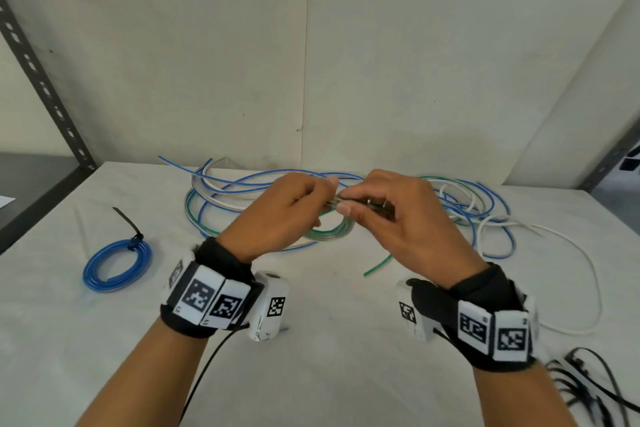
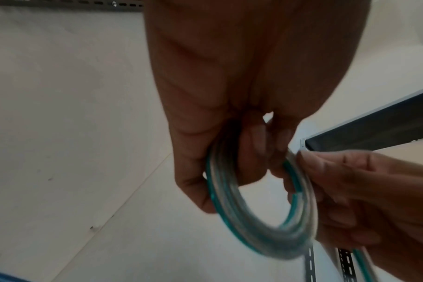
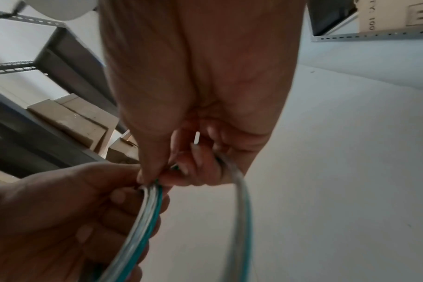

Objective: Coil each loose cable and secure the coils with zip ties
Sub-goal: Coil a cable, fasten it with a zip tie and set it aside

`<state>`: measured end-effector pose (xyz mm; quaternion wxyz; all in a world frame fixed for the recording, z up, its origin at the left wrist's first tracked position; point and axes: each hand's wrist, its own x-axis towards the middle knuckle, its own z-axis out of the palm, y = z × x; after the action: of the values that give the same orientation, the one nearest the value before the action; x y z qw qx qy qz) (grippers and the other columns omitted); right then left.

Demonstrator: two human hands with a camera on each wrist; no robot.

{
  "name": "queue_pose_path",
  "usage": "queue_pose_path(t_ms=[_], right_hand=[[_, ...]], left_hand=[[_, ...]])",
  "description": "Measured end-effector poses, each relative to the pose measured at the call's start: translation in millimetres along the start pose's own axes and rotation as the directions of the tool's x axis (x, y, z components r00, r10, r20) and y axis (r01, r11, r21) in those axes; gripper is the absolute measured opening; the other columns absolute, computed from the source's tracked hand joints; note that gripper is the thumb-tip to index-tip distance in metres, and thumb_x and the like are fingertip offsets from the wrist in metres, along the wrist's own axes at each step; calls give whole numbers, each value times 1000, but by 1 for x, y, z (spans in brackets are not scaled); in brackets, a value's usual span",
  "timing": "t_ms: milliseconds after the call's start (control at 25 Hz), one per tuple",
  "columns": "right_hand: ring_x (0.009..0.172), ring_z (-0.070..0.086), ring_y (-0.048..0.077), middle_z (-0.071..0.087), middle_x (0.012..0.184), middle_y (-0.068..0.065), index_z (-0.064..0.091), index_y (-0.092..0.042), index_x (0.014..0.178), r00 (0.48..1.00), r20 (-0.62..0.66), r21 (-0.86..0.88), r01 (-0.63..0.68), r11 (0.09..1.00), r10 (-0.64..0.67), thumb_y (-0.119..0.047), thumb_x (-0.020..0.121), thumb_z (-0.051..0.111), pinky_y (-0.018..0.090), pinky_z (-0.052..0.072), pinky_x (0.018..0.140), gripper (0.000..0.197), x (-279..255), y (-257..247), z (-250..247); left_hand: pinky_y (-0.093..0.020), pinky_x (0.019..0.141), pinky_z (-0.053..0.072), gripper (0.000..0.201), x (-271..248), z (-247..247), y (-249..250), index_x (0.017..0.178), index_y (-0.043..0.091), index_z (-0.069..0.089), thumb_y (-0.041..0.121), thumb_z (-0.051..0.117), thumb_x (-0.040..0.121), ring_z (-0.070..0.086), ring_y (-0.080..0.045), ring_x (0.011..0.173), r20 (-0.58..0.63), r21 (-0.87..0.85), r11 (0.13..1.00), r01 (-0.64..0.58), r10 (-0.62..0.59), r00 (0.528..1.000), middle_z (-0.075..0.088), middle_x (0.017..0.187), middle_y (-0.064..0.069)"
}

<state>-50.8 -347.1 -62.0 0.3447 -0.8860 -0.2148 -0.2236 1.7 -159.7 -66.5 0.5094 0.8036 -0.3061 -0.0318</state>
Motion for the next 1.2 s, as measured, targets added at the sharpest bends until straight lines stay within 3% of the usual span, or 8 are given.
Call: queue_pose_path(t_ms=[120,200,280,440,520,640,960,1200], right_hand=[[67,57,8,65,78,-11,78,-25,98,979,-191,146,-44,988,72,-26,92,72,19,41,63,9,0,6,-14],[71,61,12,69,82,-10,77,-30,98,956,-267,238,-61,969,125,-26,92,71,27,47,64,10,0,6,-23],[72,64,10,73,84,-8,76,-28,97,939,-302,322,-65,945,168,-20,92,71,24,49,65,11,0,3,-24],[70,62,33,76,84,2,76,-23,91,944,-262,397,-83,914,200,-14,90,74,40,50,64,9,3,-6,-3],[62,54,27,73,78,6,76,-17,89,955,-221,424,-91,901,200,-12,90,74,38,45,60,5,3,-11,11],[65,52,14,70,76,7,73,-14,87,959,-192,476,-95,874,208,-12,91,73,35,46,61,4,3,-17,26],[73,64,9,71,81,1,71,-11,92,904,-296,625,-60,778,308,-10,91,72,22,51,66,2,4,-21,38],[72,60,15,69,84,0,69,-21,87,845,-395,678,4,735,360,-18,88,75,35,44,71,7,5,-19,51]], left_hand=[[-25,59,35,54,5,-13,-3,54,26,37,30,43,108,38,-5,49,-175,-129,992,-18,-4,985,32,53,12],[-32,68,35,54,7,-24,-4,54,28,33,27,42,108,34,-6,48,-256,-280,959,-31,-43,966,28,53,14],[-40,71,35,49,8,-31,-1,61,24,30,21,38,109,27,-10,47,-310,-414,909,-48,-91,946,23,55,11],[-29,59,45,46,10,-33,7,61,20,28,21,33,107,15,-14,47,-268,-756,651,-65,-217,939,19,52,7],[-27,56,45,50,11,-32,10,55,21,31,24,33,106,17,-12,43,-214,-862,503,-66,-242,946,18,49,7],[-25,55,45,51,10,-26,14,53,22,33,25,32,104,19,-11,40,-185,-924,374,-80,-256,949,18,47,7],[-23,54,45,41,11,2,21,58,20,27,17,28,99,18,-11,42,-235,-962,203,-185,-262,936,17,47,6],[-23,56,45,43,10,13,25,58,20,27,18,27,101,18,-11,41,-254,-960,190,-207,-275,927,18,47,5]])
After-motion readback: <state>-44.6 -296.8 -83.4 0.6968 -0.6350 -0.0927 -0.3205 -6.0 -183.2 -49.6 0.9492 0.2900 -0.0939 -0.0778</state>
